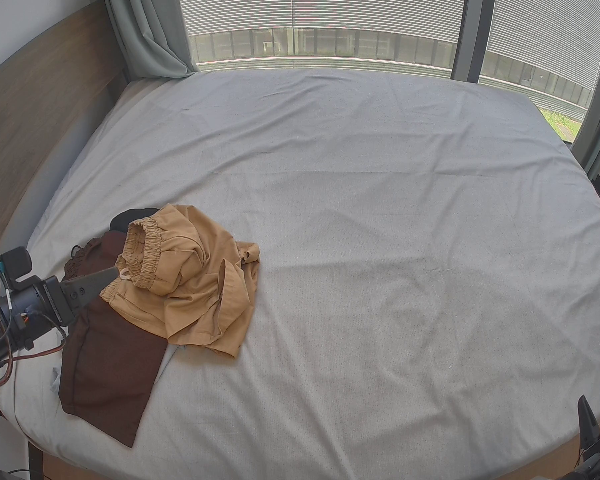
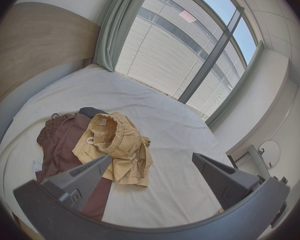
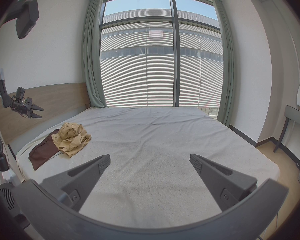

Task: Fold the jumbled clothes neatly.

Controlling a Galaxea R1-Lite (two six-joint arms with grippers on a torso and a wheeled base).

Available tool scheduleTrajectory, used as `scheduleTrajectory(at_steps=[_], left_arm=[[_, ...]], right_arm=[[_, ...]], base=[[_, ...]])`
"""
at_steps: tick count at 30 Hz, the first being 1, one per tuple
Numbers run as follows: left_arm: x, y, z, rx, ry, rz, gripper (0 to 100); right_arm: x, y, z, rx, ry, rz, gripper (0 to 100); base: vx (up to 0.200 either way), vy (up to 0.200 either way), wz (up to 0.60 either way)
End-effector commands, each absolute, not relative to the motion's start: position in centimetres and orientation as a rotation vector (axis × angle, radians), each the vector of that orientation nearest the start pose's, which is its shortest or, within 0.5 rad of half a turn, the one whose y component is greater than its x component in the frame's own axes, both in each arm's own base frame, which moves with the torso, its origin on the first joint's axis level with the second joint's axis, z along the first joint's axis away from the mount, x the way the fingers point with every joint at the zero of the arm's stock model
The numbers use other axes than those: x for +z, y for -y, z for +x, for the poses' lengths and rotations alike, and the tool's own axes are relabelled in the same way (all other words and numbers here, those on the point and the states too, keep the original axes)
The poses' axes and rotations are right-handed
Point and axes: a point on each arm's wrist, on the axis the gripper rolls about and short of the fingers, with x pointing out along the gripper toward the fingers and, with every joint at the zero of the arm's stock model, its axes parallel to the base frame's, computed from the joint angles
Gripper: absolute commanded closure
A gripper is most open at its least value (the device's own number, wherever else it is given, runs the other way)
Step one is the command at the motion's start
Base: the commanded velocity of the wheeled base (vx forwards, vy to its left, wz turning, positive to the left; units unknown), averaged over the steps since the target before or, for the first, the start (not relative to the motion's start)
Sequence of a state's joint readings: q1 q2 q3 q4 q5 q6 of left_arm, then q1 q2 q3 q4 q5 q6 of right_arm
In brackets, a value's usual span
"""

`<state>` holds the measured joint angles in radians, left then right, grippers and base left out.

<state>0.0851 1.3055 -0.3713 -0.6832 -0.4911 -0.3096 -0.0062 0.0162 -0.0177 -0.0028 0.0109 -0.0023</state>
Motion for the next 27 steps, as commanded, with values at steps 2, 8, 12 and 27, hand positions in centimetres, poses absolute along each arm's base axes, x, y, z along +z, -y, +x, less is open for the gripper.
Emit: scheduleTrajectory(at_steps=[2,8,12,27], left_arm=[[16.5,-1.7,20.4,-0.348,-0.335,-0.402,0],[16.2,-2.2,22.1,-0.337,-0.353,-0.41,0],[15.9,-2.3,23.4,-0.337,-0.366,-0.412,0],[13.3,-2.7,28.7,-0.349,-0.361,-0.41,0]], right_arm=[[7.6,0.0,-2.3,0.005,0.003,-0.003,0],[7.6,0.0,-2.3,0.005,0.003,-0.003,0],[7.6,0.0,-2.3,0.005,0.003,-0.003,0],[7.6,0.0,-2.3,0.005,0.003,-0.002,0]], base=[[0.0,0.0,0.0],[0.0,0.0,0.0],[0.0,0.0,0.0],[0.0,0.0,0.0]])
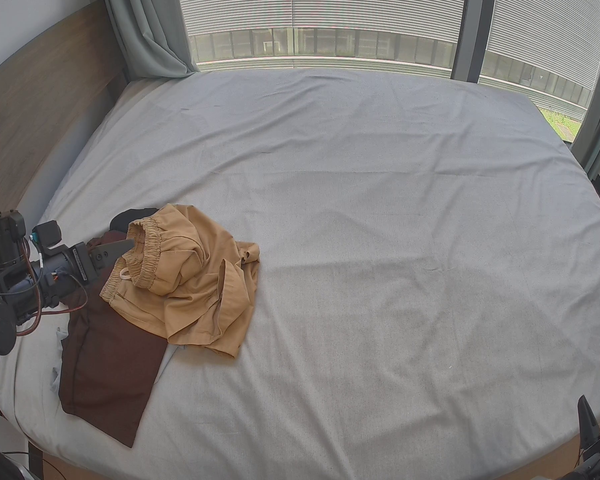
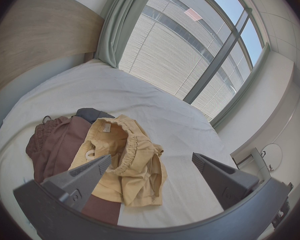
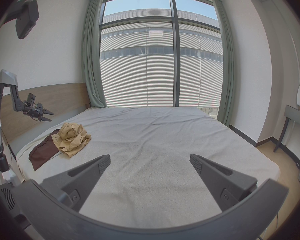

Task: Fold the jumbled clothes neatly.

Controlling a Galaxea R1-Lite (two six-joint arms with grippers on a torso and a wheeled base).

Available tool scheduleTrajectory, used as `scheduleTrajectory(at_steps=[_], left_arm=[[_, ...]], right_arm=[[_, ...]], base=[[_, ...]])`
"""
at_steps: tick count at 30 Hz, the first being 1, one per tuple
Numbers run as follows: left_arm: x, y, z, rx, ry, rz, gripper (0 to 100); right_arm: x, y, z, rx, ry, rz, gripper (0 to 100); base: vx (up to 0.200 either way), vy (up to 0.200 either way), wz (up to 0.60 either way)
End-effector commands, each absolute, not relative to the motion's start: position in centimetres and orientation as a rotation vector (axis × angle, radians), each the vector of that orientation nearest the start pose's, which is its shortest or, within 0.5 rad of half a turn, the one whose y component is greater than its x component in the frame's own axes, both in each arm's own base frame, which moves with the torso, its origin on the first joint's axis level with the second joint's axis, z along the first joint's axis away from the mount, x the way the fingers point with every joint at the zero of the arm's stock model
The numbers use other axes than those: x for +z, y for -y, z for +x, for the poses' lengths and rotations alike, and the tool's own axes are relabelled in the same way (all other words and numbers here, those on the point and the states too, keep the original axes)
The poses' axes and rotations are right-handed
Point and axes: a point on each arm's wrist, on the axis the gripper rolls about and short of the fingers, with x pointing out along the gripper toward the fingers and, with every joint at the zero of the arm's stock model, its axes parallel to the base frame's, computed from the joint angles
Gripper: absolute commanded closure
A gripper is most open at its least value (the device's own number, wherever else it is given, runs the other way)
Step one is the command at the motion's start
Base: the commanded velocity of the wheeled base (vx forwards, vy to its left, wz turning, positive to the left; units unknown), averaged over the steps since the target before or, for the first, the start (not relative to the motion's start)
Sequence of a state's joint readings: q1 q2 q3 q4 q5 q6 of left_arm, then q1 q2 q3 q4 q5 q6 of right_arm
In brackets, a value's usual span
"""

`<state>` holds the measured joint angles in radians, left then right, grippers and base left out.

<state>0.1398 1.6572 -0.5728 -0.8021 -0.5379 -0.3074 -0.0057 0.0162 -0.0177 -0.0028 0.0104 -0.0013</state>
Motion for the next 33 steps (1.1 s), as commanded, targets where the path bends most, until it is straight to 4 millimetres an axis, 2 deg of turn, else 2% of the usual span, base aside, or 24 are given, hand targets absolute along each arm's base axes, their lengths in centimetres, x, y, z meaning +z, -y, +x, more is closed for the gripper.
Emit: scheduleTrajectory(at_steps=[1,9,15,33], left_arm=[[13.1,-2.7,28.9,-0.353,-0.36,-0.409,0],[11.8,-1.7,30.9,-0.386,-0.396,-0.413,0],[11.4,-1.8,32.3,-0.386,-0.398,-0.415,0],[10.8,-0.9,35.0,-0.416,-0.389,-0.408,0]], right_arm=[[7.6,0.0,-2.3,0.005,0.003,-0.002,0],[7.6,0.0,-2.3,0.005,0.003,-0.002,0],[7.6,0.0,-2.3,0.005,0.003,0.0,0],[7.6,0.0,-2.3,0.005,0.003,-0.002,0]], base=[[0.0,0.0,0.0],[0.0,0.0,0.0],[0.0,0.0,0.0],[0.0,0.0,0.0]])
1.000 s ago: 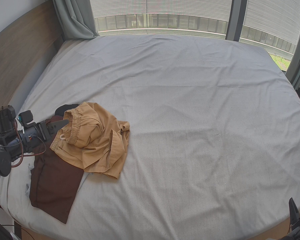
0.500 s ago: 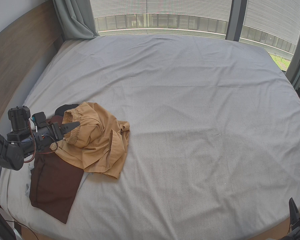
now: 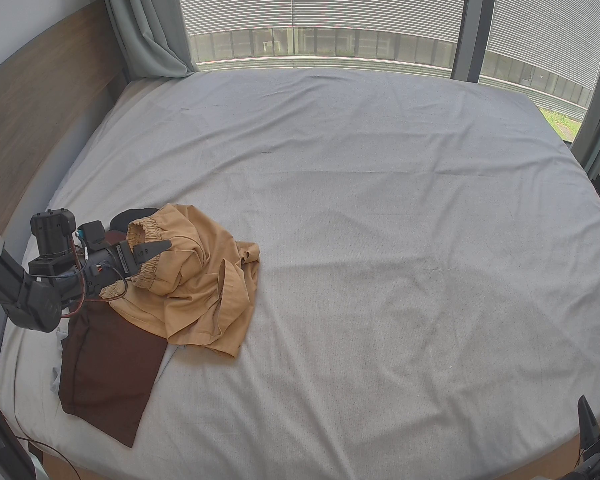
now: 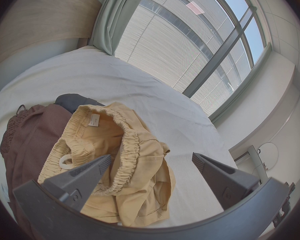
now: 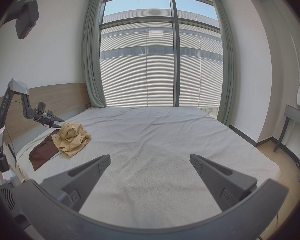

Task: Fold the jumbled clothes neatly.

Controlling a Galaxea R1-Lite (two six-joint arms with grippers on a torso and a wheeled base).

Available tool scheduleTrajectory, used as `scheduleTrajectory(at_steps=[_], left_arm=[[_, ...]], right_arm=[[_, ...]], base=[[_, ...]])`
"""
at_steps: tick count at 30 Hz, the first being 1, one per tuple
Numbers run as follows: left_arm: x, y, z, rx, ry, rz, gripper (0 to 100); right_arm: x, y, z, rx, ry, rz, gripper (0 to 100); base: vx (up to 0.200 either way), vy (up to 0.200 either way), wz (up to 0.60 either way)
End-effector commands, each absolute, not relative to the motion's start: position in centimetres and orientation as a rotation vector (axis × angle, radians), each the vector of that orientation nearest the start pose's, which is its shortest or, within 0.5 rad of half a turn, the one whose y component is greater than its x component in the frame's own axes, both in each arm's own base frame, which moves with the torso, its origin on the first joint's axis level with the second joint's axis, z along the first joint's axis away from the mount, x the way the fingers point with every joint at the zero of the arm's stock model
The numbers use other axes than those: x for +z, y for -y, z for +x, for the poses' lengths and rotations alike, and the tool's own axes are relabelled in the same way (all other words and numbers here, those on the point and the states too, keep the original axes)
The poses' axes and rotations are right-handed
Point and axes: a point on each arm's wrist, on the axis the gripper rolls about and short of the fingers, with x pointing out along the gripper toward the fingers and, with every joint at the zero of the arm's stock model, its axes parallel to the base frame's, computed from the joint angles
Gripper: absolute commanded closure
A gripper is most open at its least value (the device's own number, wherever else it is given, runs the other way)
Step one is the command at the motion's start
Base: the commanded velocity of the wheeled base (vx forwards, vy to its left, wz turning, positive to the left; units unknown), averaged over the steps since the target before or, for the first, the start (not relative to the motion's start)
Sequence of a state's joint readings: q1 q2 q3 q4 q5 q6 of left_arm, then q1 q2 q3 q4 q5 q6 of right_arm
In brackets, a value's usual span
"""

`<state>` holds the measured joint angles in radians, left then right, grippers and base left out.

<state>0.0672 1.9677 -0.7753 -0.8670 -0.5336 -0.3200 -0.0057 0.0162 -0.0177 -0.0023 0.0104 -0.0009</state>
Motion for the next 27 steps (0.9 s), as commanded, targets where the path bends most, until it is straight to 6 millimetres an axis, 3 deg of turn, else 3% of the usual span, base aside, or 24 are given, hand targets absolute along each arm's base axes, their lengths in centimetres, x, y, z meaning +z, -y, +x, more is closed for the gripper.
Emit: scheduleTrajectory(at_steps=[1,7,27], left_arm=[[10.9,-0.9,35.2,-0.419,-0.384,-0.412,0],[11.5,-0.1,35.9,-0.438,-0.373,-0.439,0],[10.0,1.5,37.2,-0.471,-0.403,-0.436,0]], right_arm=[[7.6,0.0,-2.3,0.005,0.003,-0.002,0],[7.6,0.0,-2.3,0.006,0.003,-0.002,0],[7.6,0.0,-2.3,0.005,0.003,0.002,0]], base=[[0.0,0.0,0.0],[0.0,0.0,0.0],[0.0,0.0,0.0]])
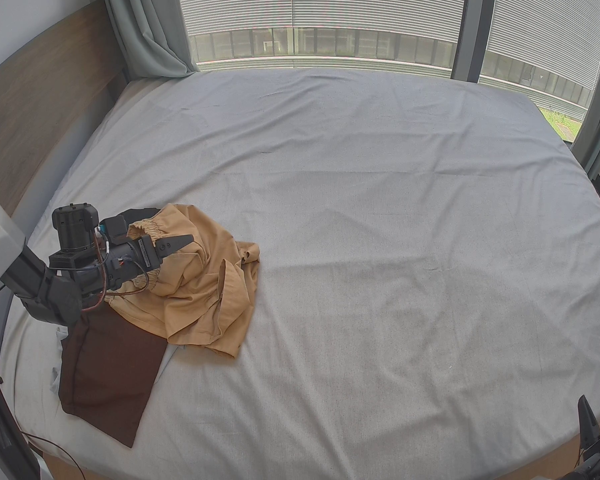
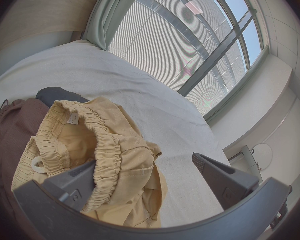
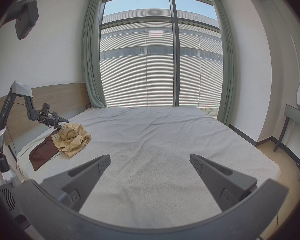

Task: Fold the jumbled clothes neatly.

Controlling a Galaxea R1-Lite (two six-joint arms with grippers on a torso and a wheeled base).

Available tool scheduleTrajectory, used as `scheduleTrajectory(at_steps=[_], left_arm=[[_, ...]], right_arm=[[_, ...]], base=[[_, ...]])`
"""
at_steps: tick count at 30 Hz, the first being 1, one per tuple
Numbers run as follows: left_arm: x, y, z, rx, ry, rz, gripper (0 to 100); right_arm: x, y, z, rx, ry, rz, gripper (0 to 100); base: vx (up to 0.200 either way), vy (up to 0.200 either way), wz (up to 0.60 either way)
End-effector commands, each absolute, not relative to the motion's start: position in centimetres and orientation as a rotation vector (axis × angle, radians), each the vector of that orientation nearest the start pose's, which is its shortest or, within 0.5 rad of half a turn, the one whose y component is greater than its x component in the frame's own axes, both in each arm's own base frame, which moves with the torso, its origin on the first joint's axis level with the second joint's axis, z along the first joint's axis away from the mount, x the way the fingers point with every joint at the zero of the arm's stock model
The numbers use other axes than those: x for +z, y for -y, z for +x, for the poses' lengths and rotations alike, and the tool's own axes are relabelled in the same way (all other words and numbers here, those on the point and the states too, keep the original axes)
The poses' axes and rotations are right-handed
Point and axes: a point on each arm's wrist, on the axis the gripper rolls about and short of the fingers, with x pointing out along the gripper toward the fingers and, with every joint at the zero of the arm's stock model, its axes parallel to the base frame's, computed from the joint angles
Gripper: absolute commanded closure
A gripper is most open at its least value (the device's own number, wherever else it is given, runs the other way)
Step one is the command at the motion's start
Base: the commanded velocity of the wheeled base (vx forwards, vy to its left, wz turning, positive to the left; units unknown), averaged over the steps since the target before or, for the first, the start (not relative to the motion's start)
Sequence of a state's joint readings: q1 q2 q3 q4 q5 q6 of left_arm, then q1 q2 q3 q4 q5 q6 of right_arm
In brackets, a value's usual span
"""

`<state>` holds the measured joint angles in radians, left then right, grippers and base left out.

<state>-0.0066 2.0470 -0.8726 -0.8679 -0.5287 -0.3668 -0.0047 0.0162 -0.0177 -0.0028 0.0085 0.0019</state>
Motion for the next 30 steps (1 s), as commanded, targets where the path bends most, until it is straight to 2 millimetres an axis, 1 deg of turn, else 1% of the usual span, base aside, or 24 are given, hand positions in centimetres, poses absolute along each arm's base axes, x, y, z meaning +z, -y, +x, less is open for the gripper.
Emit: scheduleTrajectory(at_steps=[1,8,9,16,21,24,26,27,28,30], left_arm=[[10.1,1.5,37.2,-0.474,-0.399,-0.435,0],[9.2,1.5,37.8,-0.469,-0.396,-0.435,0],[9.2,1.5,37.9,-0.47,-0.395,-0.434,100],[9.0,1.4,37.9,-0.475,-0.399,-0.436,100],[9.2,1.3,37.4,-0.478,-0.403,-0.448,100],[10.5,1.4,36.4,-0.48,-0.391,-0.482,100],[11.8,1.5,35.5,-0.479,-0.378,-0.525,100],[11.8,1.5,35.5,-0.479,-0.378,-0.525,100],[13.0,1.5,34.5,-0.478,-0.37,-0.57,100],[13.6,1.7,33.6,-0.48,-0.369,-0.601,100]], right_arm=[[7.6,0.0,-2.3,0.005,0.003,0.002,0],[7.6,0.0,-2.3,0.005,0.003,0.003,0],[7.6,0.0,-2.3,0.005,0.003,0.003,0],[7.6,0.0,-2.3,0.005,0.003,0.003,0],[7.6,0.0,-2.3,0.005,0.003,0.003,0],[7.6,0.0,-2.3,0.005,0.003,0.003,0],[7.6,0.0,-2.3,0.005,0.003,0.003,0],[7.6,0.0,-2.3,0.005,0.003,0.003,0],[7.6,0.0,-2.3,0.005,0.003,0.003,0],[7.6,0.0,-2.3,0.003,0.002,0.003,0]], base=[[0.0,0.0,0.0],[0.0,0.0,0.0],[0.0,0.0,0.0],[0.0,0.0,0.0],[0.0,0.0,0.0],[0.0,0.0,0.0],[0.0,0.0,0.0],[0.0,0.0,0.0],[0.0,0.0,0.0],[0.0,0.0,0.0]])
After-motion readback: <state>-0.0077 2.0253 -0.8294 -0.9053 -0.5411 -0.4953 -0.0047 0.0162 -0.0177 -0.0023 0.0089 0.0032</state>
